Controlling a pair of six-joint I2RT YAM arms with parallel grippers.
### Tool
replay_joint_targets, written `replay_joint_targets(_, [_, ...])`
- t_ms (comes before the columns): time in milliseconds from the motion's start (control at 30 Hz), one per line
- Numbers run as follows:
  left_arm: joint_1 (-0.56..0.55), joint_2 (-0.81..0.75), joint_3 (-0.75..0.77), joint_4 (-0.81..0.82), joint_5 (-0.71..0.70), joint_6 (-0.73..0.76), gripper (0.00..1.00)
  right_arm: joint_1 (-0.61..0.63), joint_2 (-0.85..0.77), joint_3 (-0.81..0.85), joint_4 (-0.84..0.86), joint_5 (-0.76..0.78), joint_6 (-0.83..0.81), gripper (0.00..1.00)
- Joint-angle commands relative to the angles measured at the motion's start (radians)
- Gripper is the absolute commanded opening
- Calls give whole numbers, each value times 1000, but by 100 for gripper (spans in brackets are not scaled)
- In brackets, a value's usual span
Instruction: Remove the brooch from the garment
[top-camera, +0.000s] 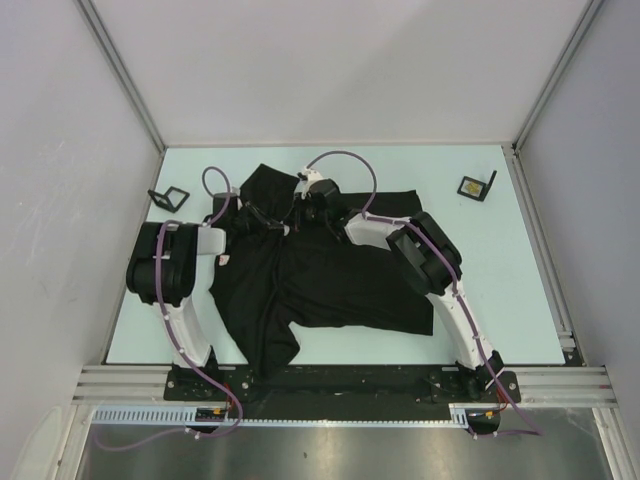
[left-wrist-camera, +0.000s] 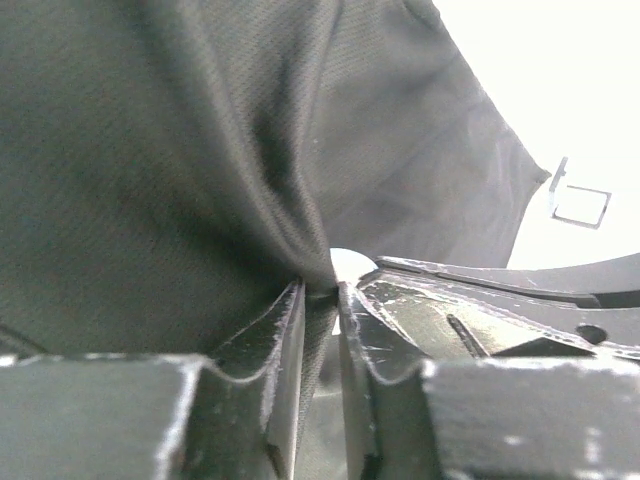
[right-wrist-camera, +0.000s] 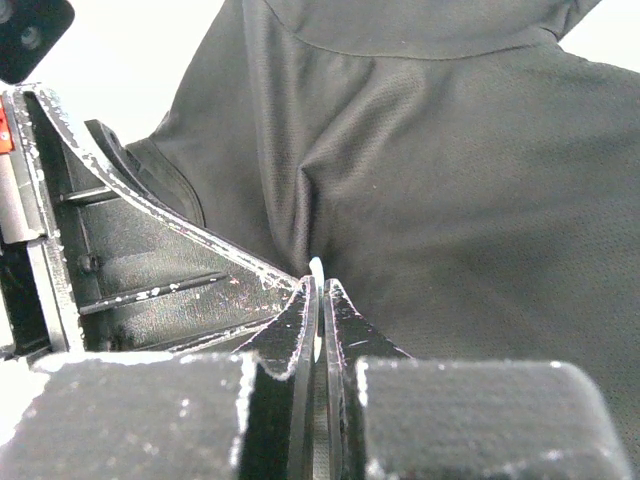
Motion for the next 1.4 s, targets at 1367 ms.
replay_joint_targets(1367, [-6,-9,180,-482,-240,118,6,19,-135,-182,392,-13,-18,0])
